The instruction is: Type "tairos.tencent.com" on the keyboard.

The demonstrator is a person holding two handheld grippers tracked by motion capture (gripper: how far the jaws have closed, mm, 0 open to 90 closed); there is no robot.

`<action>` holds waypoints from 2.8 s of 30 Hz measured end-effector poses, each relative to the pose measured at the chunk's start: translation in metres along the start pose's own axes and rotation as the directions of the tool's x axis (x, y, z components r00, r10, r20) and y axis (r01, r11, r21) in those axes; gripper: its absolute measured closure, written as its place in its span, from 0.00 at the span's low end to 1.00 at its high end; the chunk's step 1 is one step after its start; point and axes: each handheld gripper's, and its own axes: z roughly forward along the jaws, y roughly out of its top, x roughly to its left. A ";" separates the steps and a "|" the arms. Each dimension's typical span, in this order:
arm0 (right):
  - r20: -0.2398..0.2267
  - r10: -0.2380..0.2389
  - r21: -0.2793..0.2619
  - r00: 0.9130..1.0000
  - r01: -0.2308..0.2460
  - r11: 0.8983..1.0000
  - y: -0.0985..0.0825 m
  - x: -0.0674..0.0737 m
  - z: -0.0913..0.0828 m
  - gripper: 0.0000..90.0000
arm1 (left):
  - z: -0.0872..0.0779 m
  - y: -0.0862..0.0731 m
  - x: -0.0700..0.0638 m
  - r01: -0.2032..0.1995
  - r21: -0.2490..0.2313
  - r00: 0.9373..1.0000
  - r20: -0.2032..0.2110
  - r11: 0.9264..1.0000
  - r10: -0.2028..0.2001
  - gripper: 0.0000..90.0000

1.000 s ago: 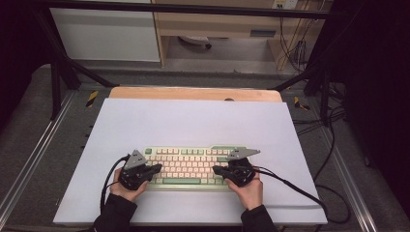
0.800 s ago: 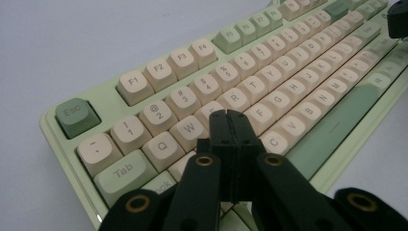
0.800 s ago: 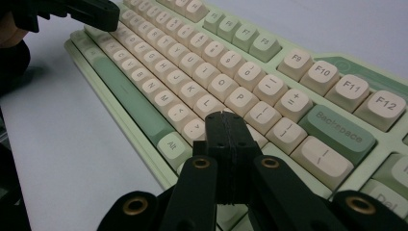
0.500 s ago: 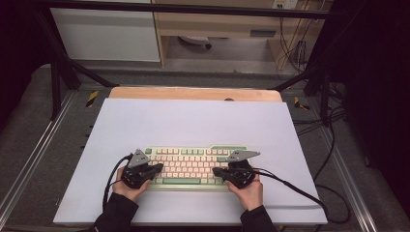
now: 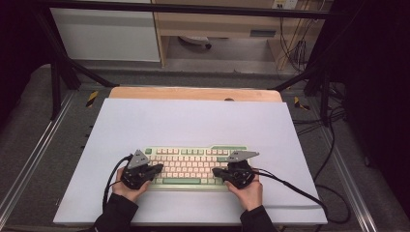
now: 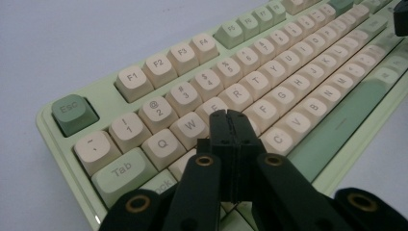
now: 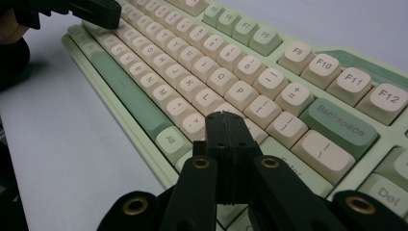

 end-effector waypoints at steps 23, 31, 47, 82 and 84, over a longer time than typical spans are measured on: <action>-0.018 0.004 -0.020 1.000 -0.004 1.000 0.006 0.002 0.001 1.00 | -0.013 0.002 0.002 0.005 -0.024 1.000 0.009 1.000 -0.005 1.00; -0.032 -0.015 -0.019 0.999 0.014 1.000 0.013 0.010 0.008 1.00 | -0.015 0.002 0.002 0.006 -0.028 1.000 0.009 1.000 -0.006 1.00; -0.043 -0.035 0.025 0.998 0.036 0.999 0.014 0.020 0.030 1.00 | -0.014 0.002 0.002 0.005 -0.026 1.000 0.010 1.000 -0.005 1.00; -0.004 -0.043 0.029 0.999 0.043 0.999 0.015 0.015 0.021 1.00 | -0.016 0.003 0.002 0.007 -0.033 1.000 0.009 0.999 -0.007 1.00; 0.000 -0.033 0.021 0.999 0.033 0.999 0.014 0.012 0.018 1.00 | -0.016 0.003 0.002 0.007 -0.034 1.000 0.009 0.999 -0.007 1.00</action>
